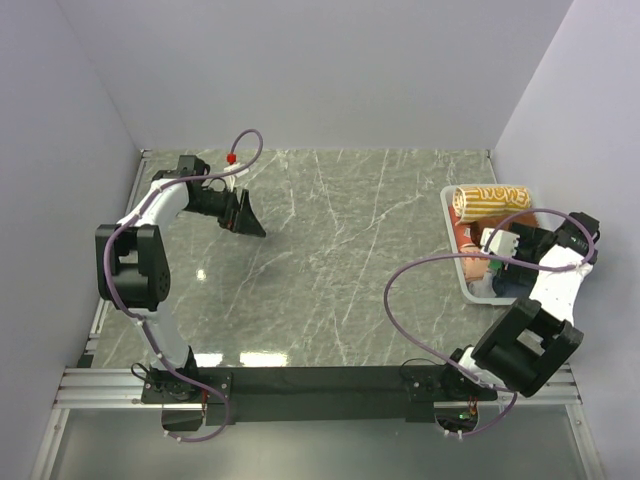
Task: Roll the towels
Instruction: Place the rolled towel into the container
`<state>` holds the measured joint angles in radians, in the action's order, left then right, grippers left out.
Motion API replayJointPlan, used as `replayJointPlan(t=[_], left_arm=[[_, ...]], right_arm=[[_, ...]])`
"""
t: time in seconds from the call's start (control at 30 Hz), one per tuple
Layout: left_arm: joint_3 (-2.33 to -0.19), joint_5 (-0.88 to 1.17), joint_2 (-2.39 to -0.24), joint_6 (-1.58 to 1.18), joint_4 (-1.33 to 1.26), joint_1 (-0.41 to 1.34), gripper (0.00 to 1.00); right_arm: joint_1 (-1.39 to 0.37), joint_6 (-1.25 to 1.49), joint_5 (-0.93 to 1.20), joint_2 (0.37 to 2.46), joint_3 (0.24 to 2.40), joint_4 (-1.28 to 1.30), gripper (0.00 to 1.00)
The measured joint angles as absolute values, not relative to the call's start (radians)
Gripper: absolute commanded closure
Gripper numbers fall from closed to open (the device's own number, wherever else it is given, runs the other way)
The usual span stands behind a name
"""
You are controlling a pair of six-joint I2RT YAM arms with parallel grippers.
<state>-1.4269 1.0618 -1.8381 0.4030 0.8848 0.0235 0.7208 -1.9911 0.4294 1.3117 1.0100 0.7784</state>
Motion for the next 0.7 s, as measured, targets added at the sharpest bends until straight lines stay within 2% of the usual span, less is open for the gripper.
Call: replayJointPlan(t=[0.43, 0.57, 0.7], left_arm=[[-1.427, 1.077, -1.847, 0.422, 0.89, 0.023, 0.0], [-1.427, 1.077, -1.847, 0.423, 0.884, 0.023, 0.01], [-1.425, 1.052, -1.834, 0.38, 0.836, 0.023, 0.01]], right_arm=[[0.721, -1.991, 0.48, 1.224, 1.11, 0.969, 0.11], [0.719, -1.991, 0.523, 1.177, 1.135, 1.045, 0.08], [0.63, -1.911, 0.546, 1.093, 1.143, 1.064, 0.06]])
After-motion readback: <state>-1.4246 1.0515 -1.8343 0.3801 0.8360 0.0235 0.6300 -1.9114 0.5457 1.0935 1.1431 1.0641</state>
